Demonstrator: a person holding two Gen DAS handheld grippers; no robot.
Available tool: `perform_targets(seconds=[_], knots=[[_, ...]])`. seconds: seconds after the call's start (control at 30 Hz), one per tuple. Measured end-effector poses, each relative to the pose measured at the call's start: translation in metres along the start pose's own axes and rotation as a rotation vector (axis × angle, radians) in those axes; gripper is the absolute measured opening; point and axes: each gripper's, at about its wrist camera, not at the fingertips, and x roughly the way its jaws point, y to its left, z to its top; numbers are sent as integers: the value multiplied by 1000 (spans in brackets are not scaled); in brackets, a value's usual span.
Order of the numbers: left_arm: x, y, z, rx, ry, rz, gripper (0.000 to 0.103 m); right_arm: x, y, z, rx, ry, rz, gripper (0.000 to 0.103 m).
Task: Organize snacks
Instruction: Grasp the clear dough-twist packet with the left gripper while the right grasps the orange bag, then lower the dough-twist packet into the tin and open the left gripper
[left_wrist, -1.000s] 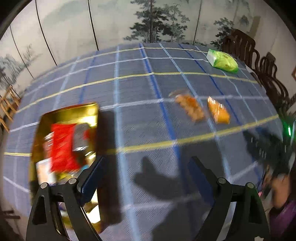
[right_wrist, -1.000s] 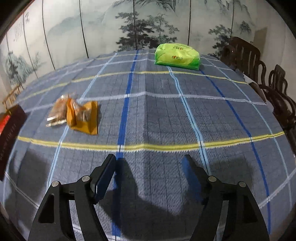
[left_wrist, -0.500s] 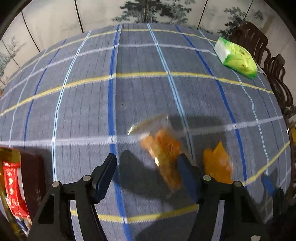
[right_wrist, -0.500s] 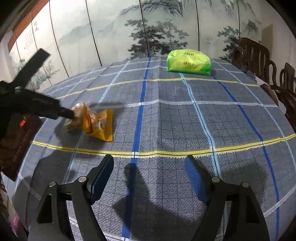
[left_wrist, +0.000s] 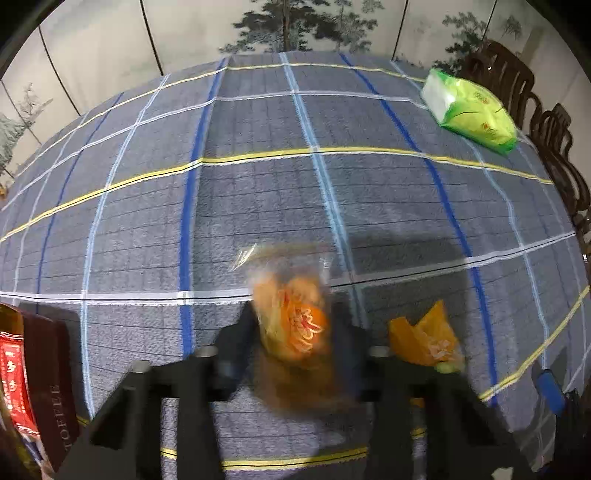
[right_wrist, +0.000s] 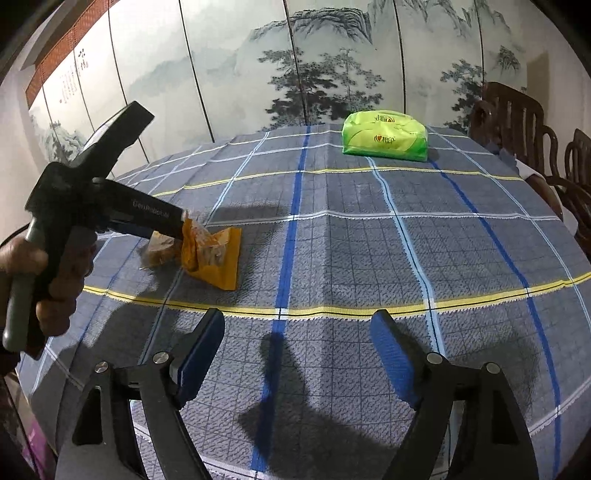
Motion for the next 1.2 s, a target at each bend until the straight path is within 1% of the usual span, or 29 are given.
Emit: perform_targets(seconds=[0.07,0.17,0.23,0.33,0.37,0.4,0.47,0.5,0.57,0.6,0.73,0.8,0.83,0.87,0.9,0.93,1.03,1.1,1.2], knots=[[-2,1,-2,5,-5,-10,32,0,-1,0,3,0,-2,83],[-12,11,-19,-22,-20,-37,32,0,-1,1,9,7,-7,83],[-26,21,-37,-38,-44,-92,32,1,-2,2,14,14,-4,83],[-46,33,-63,-32,-73,-85,32,3,-2,3,18,22,-12,83],[-49,35,-67,-32,-76,-90,32,4,0,4,7,30,-12,83],[-55,38,-73,-35,-80,-96,32,6,2,6,-4,35,-2,83],[-66,43,-85,-37,-89,-100,32,9,15,13,-33,38,48,83],[-71,46,-90,-41,-88,-107,32,11,18,15,-33,38,65,83],[-77,49,-96,-46,-84,-122,32,20,33,27,-26,39,130,84],[-82,50,-100,-48,-86,-129,32,26,40,31,-33,35,140,84],[-97,53,-109,-45,-103,-137,32,55,66,46,-78,58,134,84],[-104,54,-112,-41,-112,-144,32,66,75,50,-98,64,112,84],[-106,55,-113,-40,-115,-145,33,73,78,53,-110,73,85,84],[-109,55,-114,-38,-118,-147,33,81,81,56,-119,97,57,82],[-112,56,-116,-37,-122,-150,33,89,82,57,-111,127,72,65],[-115,57,-117,-36,-128,-151,33,88,85,58,-125,117,51,45],[-121,61,-123,-39,-135,-149,33,87,88,58,-139,142,77,38],[-124,63,-127,-46,-136,-159,33,81,89,54,-117,136,124,37],[-131,69,-133,-53,-146,-157,33,68,98,41,-118,105,128,37]])
